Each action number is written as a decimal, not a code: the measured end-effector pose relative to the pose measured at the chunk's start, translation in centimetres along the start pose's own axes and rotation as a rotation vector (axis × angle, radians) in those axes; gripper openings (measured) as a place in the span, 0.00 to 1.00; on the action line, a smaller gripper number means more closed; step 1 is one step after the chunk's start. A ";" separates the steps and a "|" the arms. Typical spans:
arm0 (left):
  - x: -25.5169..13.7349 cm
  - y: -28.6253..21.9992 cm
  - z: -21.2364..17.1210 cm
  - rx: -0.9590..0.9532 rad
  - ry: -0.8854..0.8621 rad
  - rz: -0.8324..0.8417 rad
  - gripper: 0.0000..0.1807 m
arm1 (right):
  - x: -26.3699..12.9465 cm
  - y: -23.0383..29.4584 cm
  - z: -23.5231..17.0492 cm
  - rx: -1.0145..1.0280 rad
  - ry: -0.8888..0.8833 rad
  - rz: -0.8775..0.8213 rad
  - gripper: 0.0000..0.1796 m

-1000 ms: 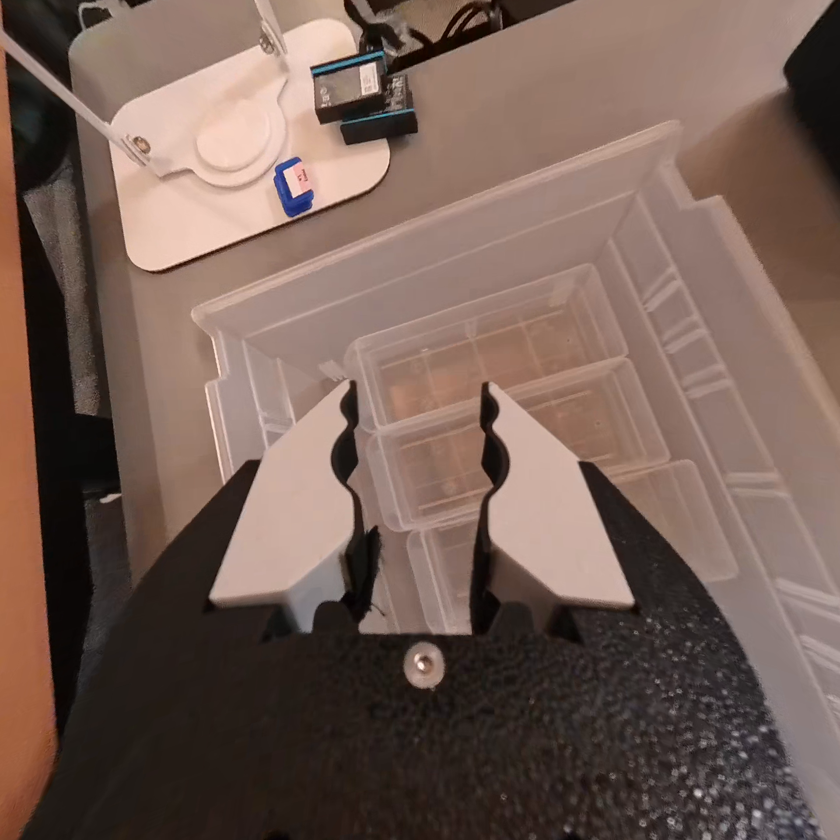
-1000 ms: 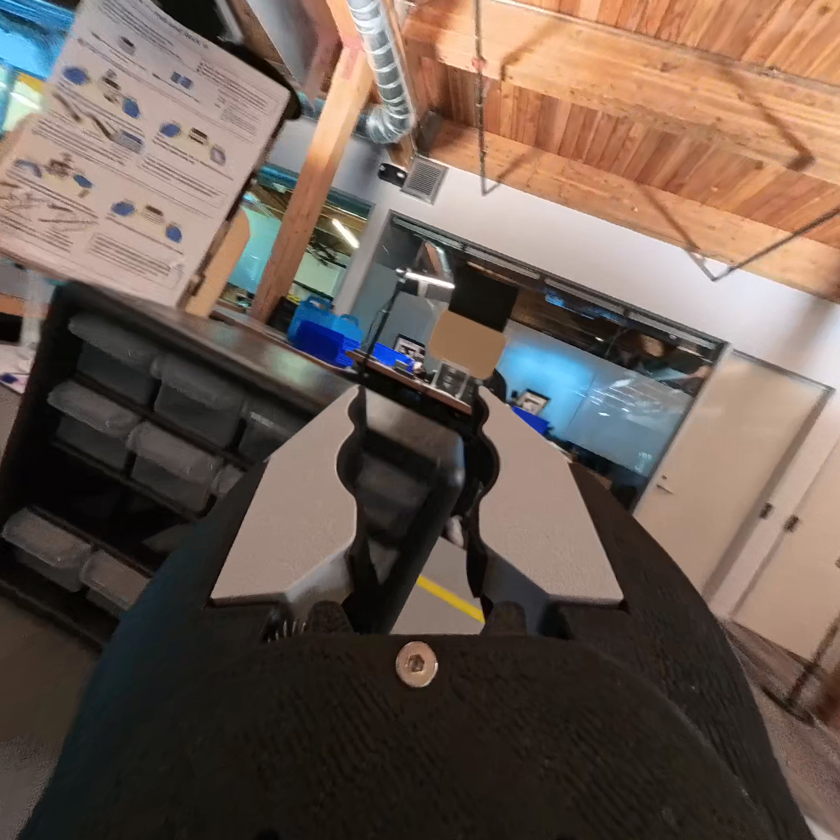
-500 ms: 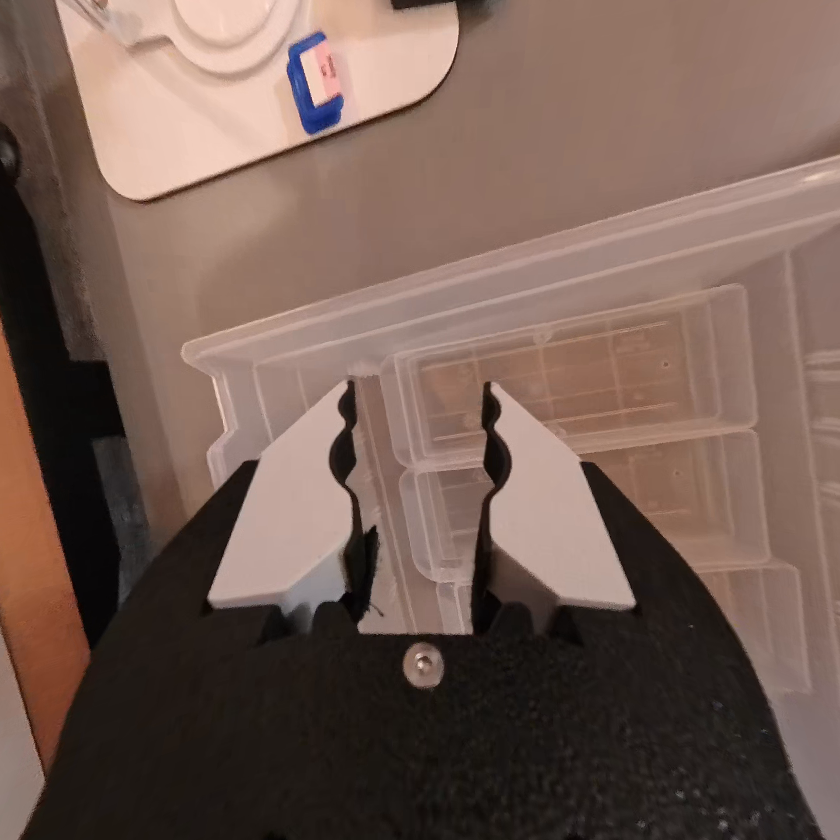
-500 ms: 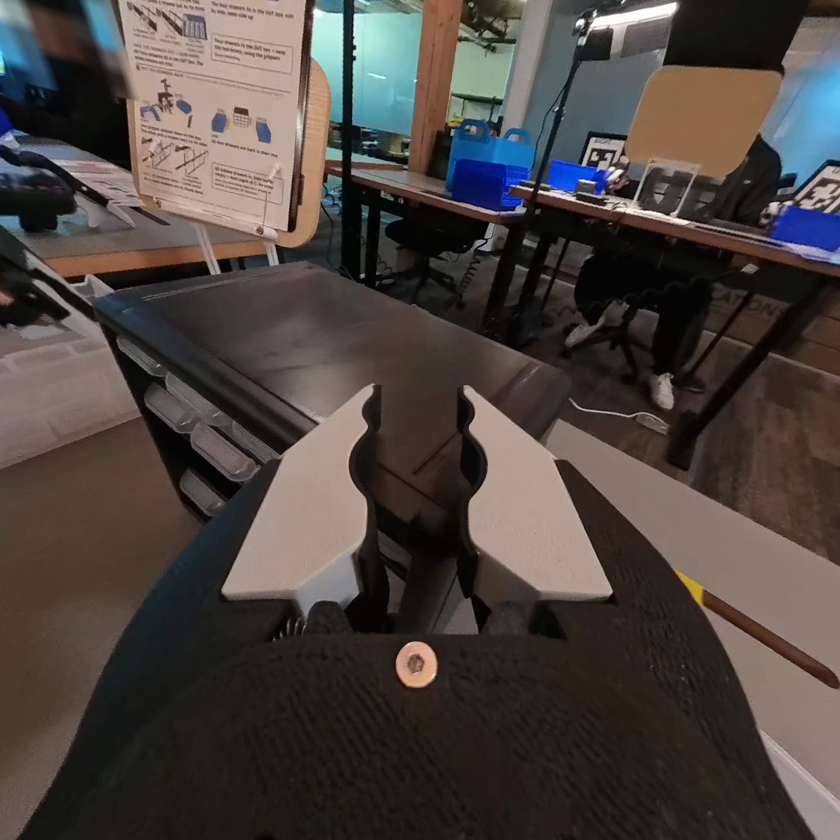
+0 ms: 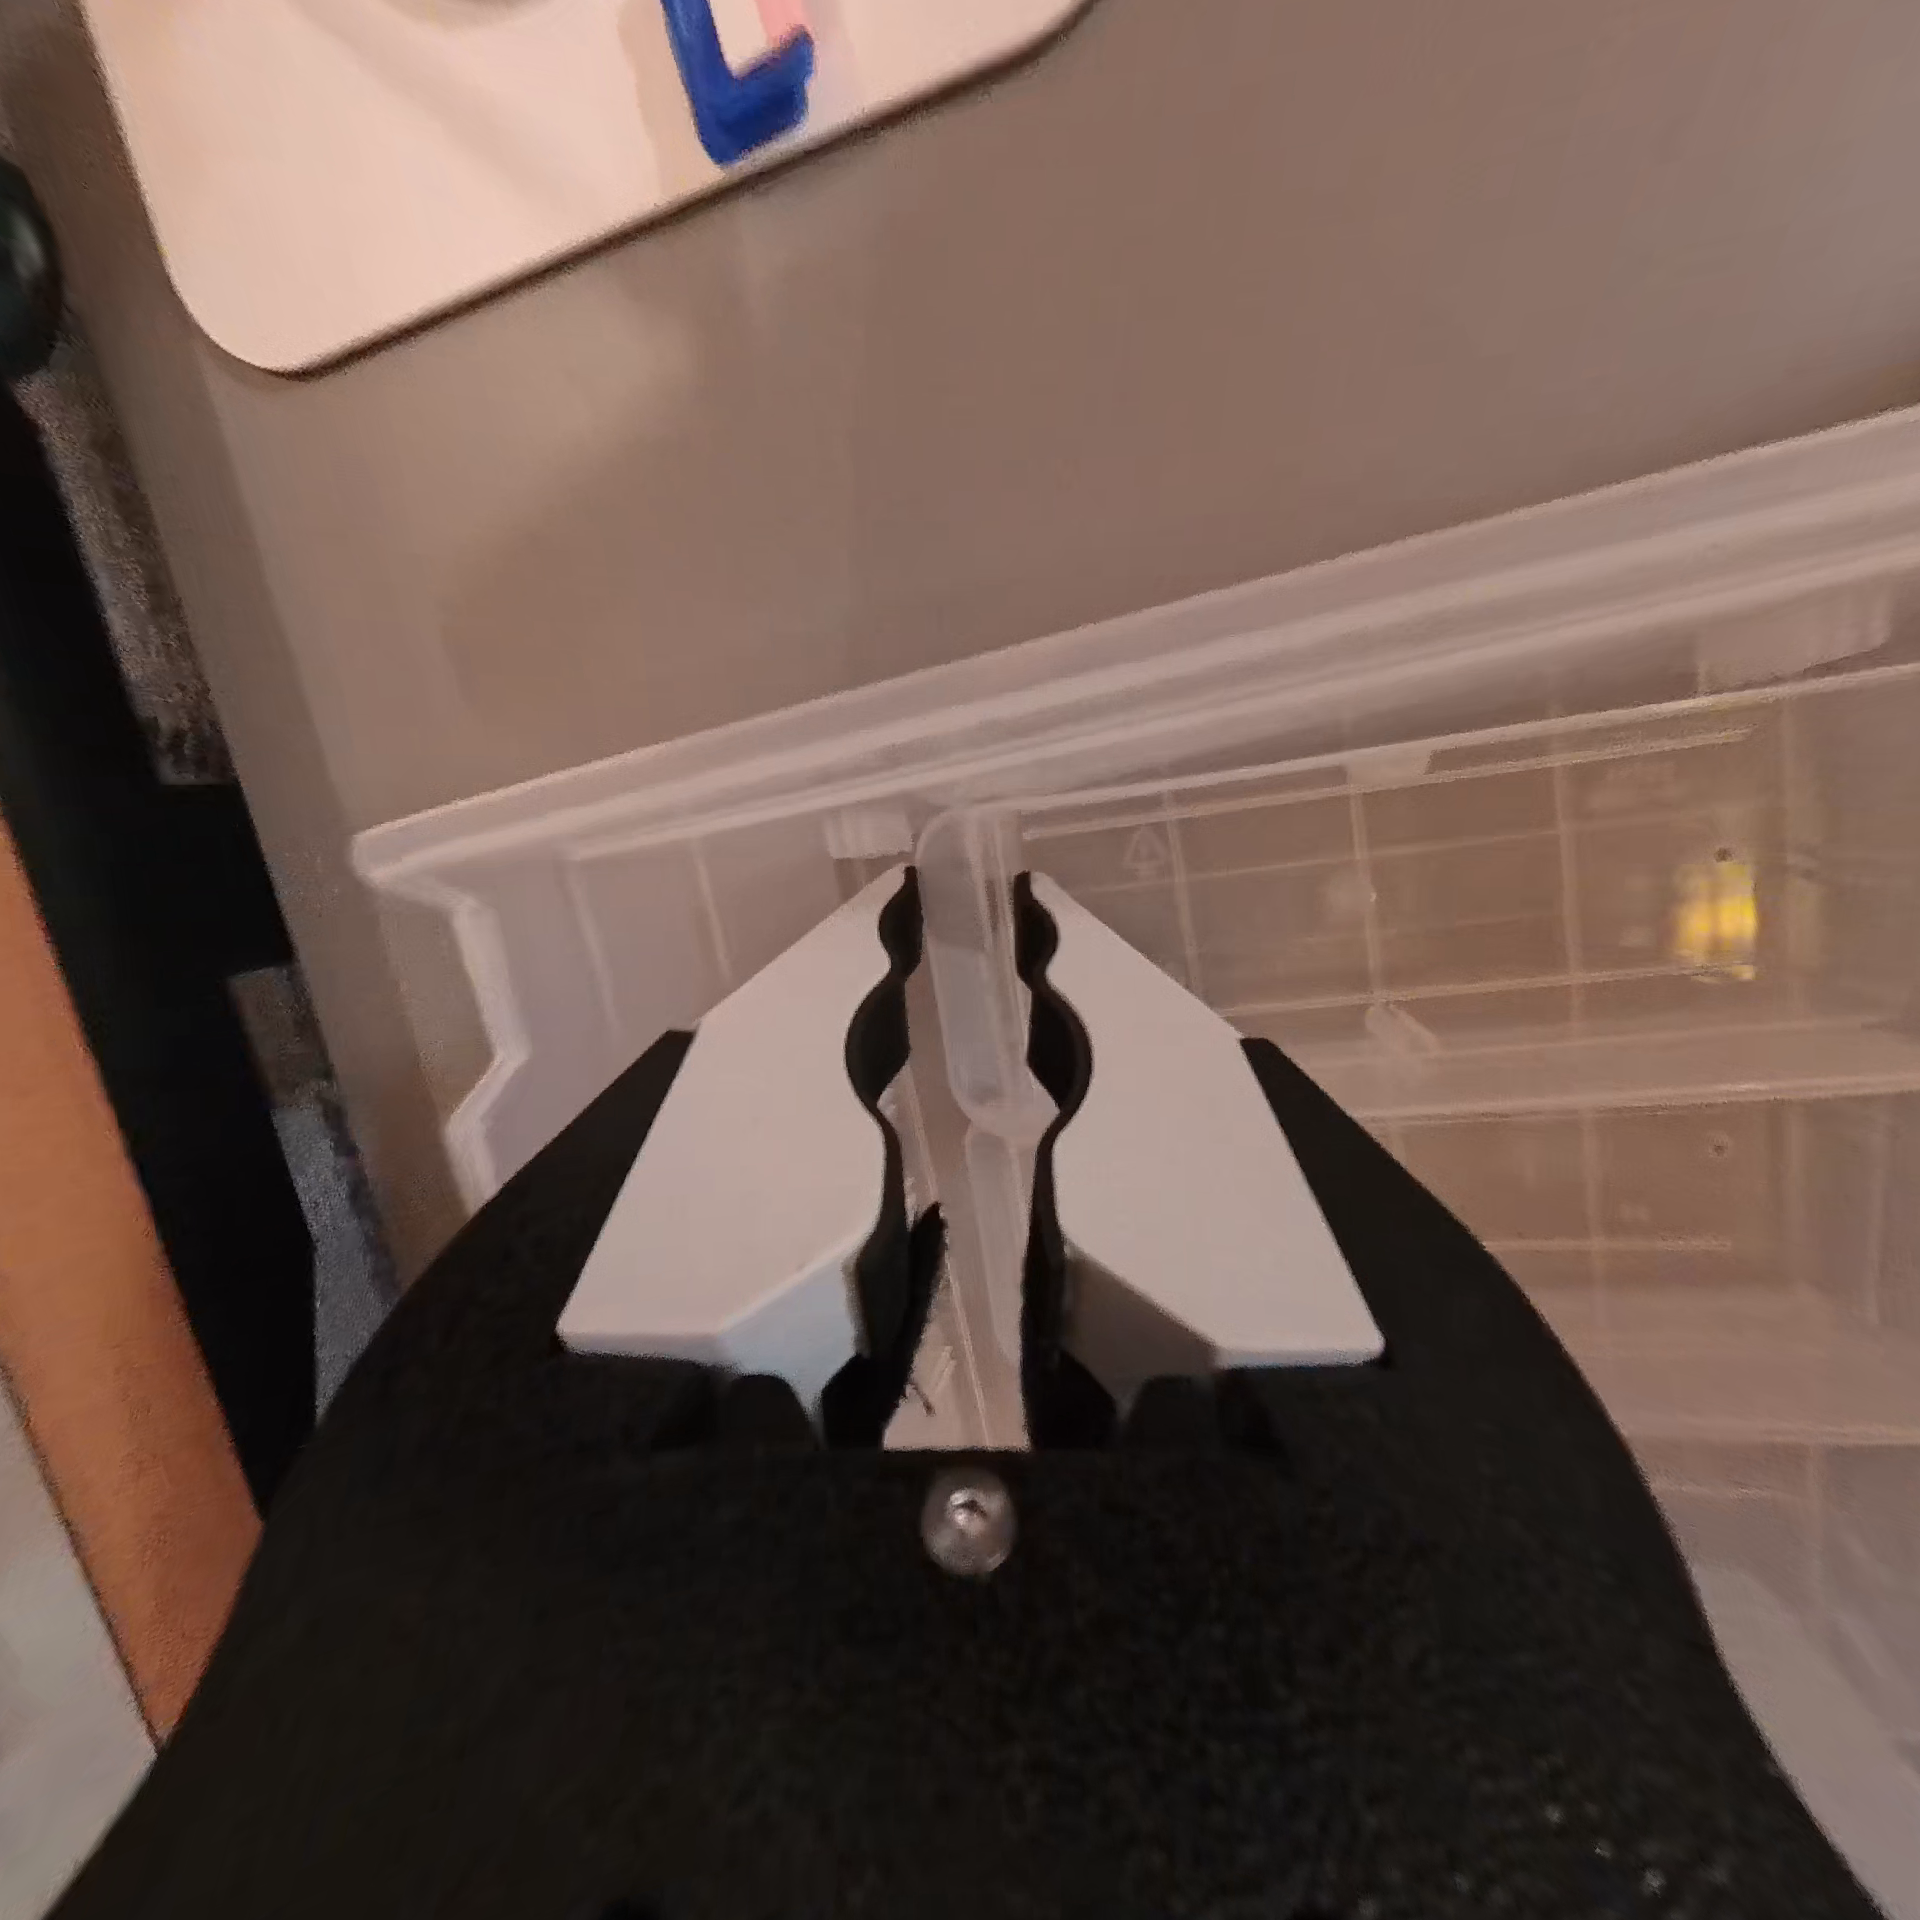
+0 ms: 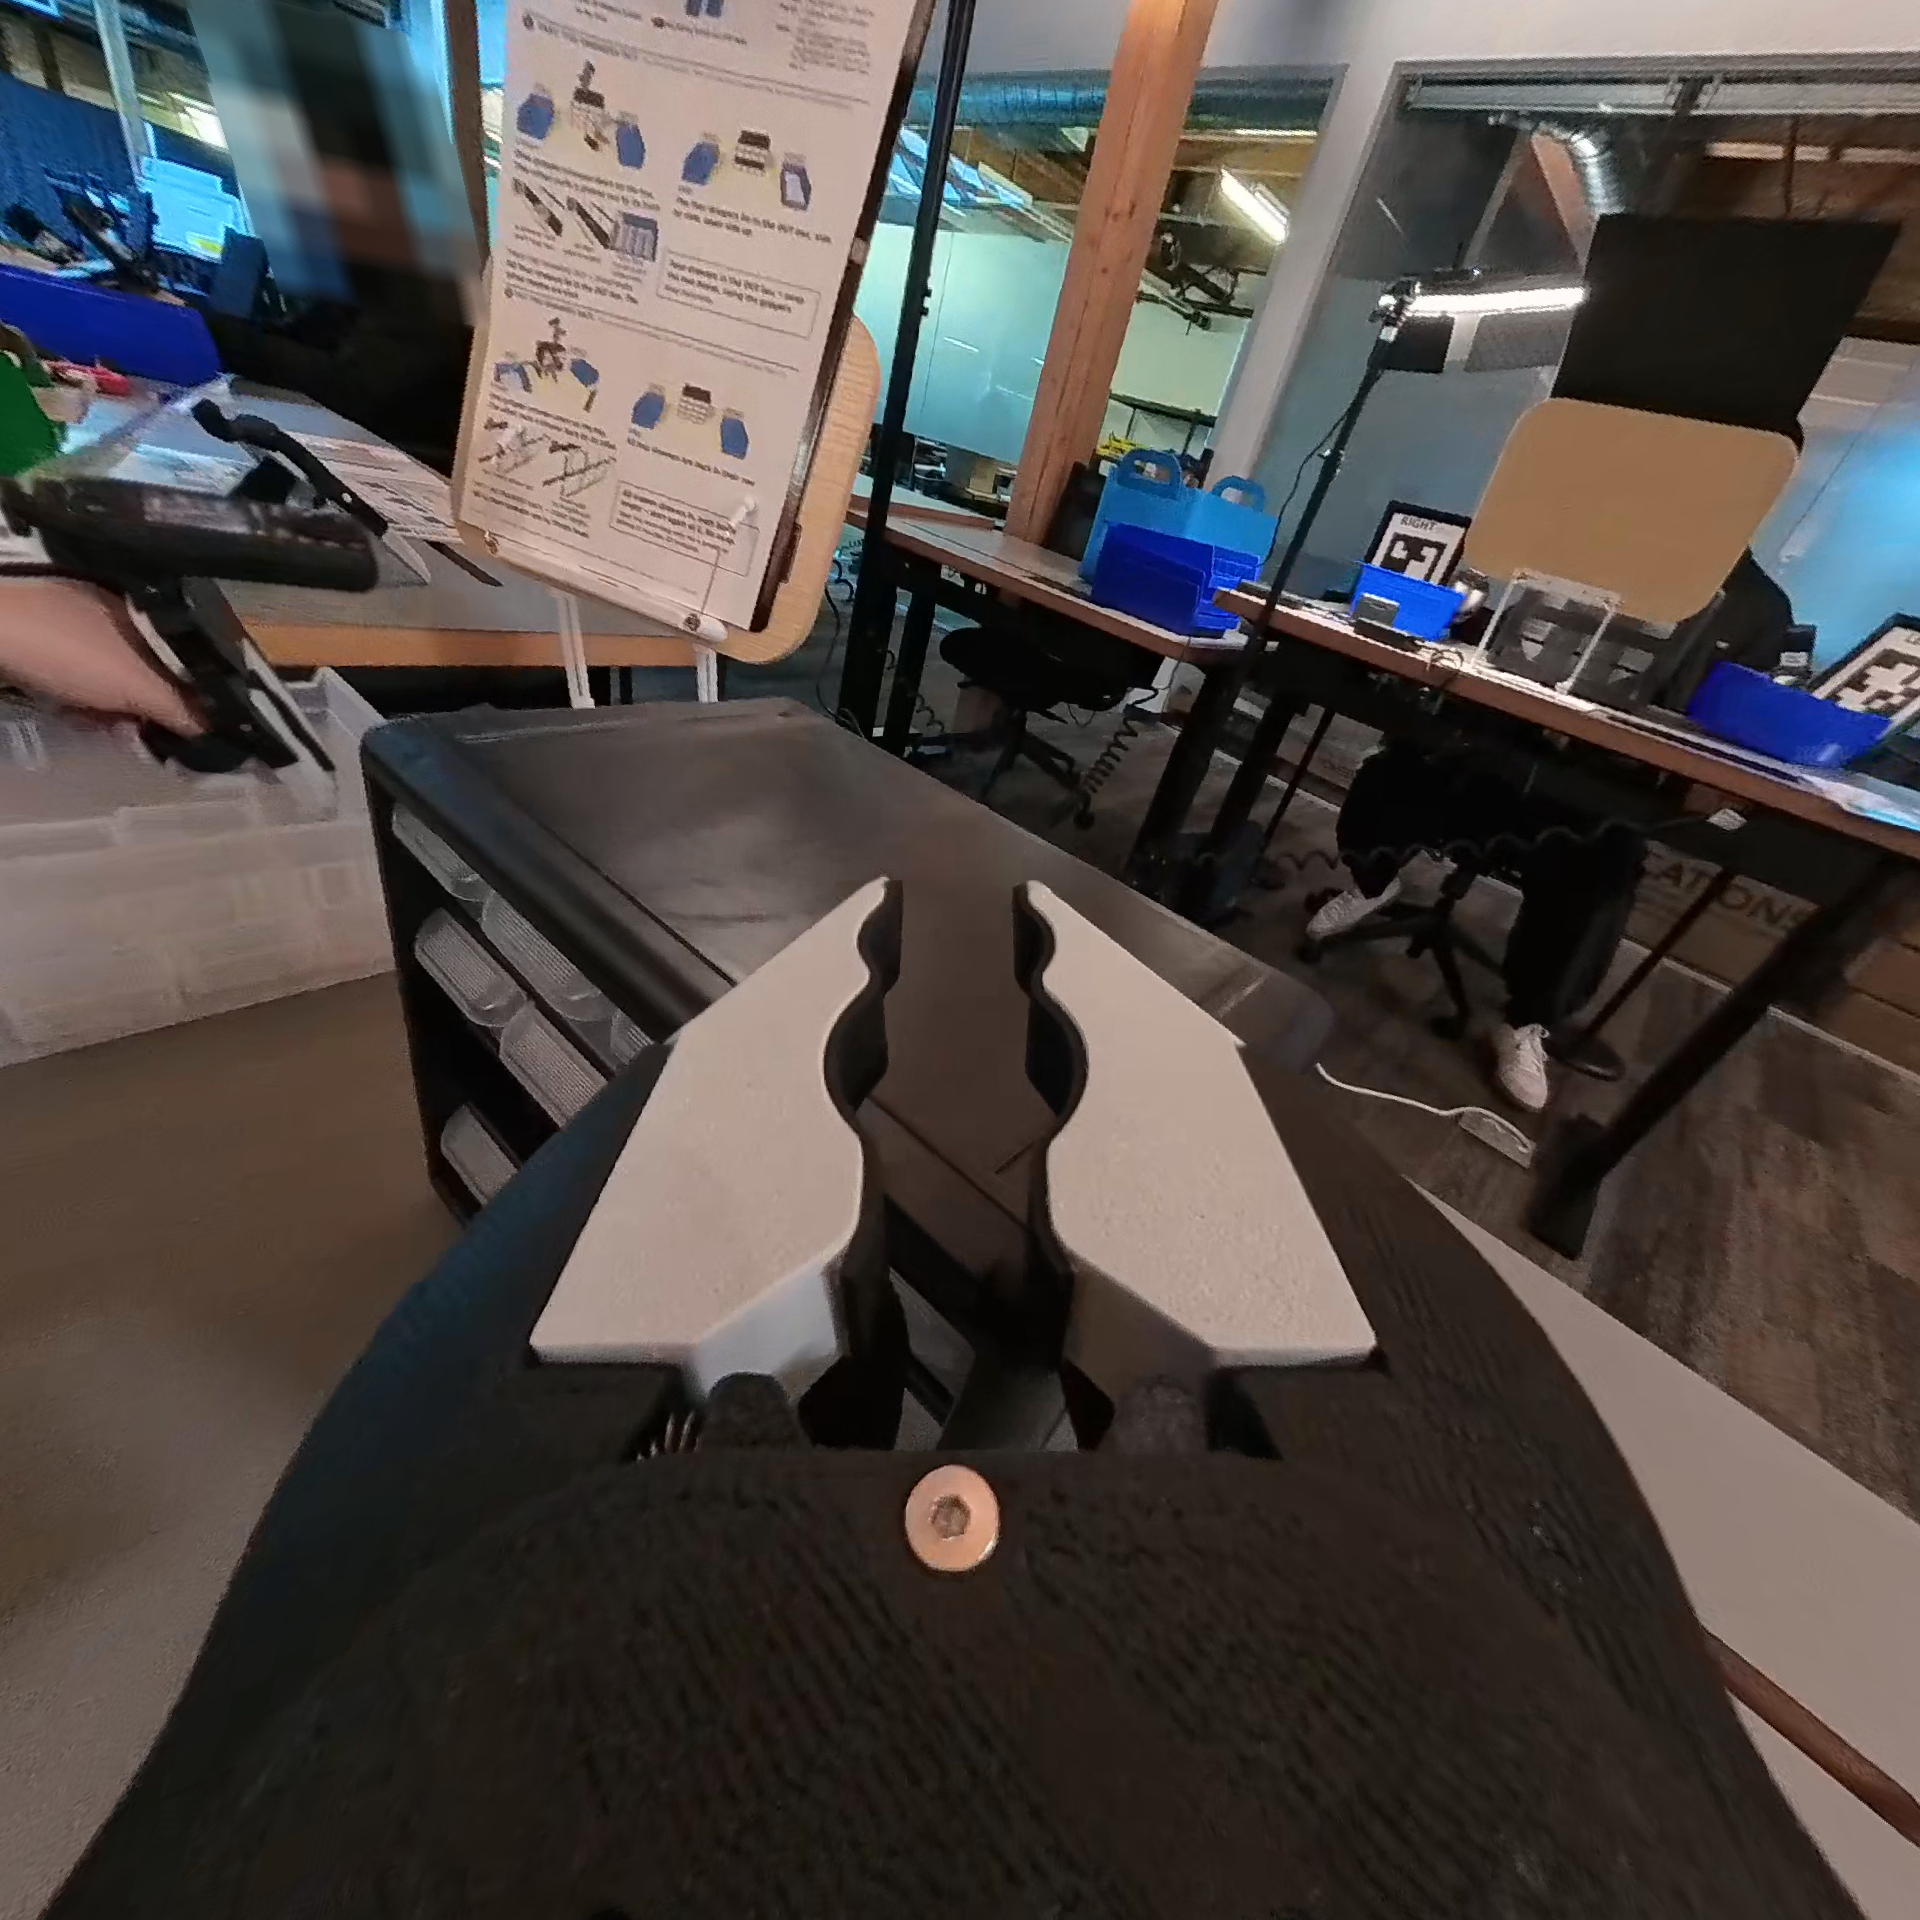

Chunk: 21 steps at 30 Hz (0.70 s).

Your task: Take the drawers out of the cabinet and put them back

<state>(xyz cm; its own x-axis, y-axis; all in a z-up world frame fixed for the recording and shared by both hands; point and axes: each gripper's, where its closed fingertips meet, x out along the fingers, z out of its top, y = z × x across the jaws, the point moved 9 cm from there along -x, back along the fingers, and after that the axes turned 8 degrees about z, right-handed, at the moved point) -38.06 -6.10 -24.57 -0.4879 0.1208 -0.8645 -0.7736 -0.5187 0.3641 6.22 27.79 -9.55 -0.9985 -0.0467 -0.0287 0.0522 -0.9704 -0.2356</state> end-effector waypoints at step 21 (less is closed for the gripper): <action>-21.1 -19.8 -7.5 0.368 -0.383 -0.400 0.06 | 1.2 0.8 0.4 -0.028 -0.001 0.020 0.09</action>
<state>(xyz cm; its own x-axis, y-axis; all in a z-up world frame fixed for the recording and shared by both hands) -9.44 -4.71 -16.13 -0.1908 0.5718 -0.7979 -0.9794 -0.0566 0.1936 5.05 26.85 -9.40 -0.9972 -0.0667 -0.0326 0.0729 -0.9623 -0.2622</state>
